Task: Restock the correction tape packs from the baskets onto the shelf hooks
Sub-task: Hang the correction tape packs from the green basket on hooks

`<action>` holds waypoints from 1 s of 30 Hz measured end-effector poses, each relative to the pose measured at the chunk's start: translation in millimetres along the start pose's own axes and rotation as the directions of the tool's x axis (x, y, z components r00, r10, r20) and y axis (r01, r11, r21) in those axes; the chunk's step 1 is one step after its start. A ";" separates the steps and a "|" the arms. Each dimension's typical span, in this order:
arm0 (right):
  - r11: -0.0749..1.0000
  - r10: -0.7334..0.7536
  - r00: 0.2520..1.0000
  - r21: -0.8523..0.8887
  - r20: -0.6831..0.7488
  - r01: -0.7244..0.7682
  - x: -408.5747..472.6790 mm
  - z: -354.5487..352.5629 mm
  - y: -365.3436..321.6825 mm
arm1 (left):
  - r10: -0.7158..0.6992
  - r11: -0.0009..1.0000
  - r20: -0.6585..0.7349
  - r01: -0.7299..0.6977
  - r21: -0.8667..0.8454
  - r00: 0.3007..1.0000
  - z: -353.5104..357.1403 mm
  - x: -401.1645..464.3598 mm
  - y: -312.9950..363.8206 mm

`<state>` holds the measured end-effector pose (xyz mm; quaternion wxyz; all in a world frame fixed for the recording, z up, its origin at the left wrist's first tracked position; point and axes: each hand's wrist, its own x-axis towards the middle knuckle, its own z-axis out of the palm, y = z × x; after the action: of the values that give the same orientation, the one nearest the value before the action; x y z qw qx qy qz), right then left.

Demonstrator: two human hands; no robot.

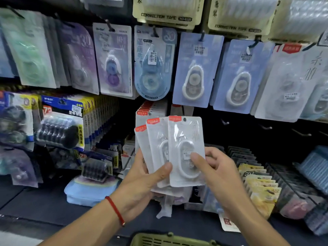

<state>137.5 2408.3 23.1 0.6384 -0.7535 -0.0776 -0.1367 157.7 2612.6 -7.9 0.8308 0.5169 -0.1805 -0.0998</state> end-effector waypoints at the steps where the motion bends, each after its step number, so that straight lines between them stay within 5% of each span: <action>1: 1.000 -0.008 1.000 0.008 -0.010 0.008 1.0 1.5 1.4 | 0.007 1.000 -0.009 -0.007 0.008 1.000 -3.9 -1.0 1.9; 7: 0.995 0.008 0.995 0.095 -0.095 0.001 16.4 1.9 7.9 | 0.251 0.949 -0.286 -0.178 0.258 0.925 -24.6 -1.6 16.1; 16: 1.000 -0.021 0.988 0.016 -0.153 0.023 26.0 15.1 17.1 | 0.364 0.919 -0.390 -0.256 0.301 0.846 -33.5 -2.8 33.3; 19: 0.964 0.125 0.989 -0.225 -0.083 -0.140 31.1 9.6 17.7 | 0.326 0.936 -0.371 -0.243 0.253 0.869 -28.5 -4.4 33.6; 22: 0.811 0.153 0.984 -0.557 -0.094 -0.180 31.2 1.4 21.1 | 0.286 0.951 -0.317 -0.229 0.207 0.904 -23.3 -6.0 27.8; 27: 0.977 0.099 0.967 -0.209 0.234 -0.049 17.8 15.9 17.8 | 0.251 0.955 -0.216 -0.206 0.214 0.943 -10.4 -8.0 9.2; 30: 0.982 0.008 0.983 -0.187 0.186 0.028 13.5 23.3 19.7 | 0.246 0.957 -0.190 -0.206 0.205 0.951 -7.4 -8.3 5.4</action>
<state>158.6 2427.0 5.3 0.5532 -0.8198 -0.1273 -0.0758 153.0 2624.0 -7.7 0.8004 0.5744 -0.1570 0.0692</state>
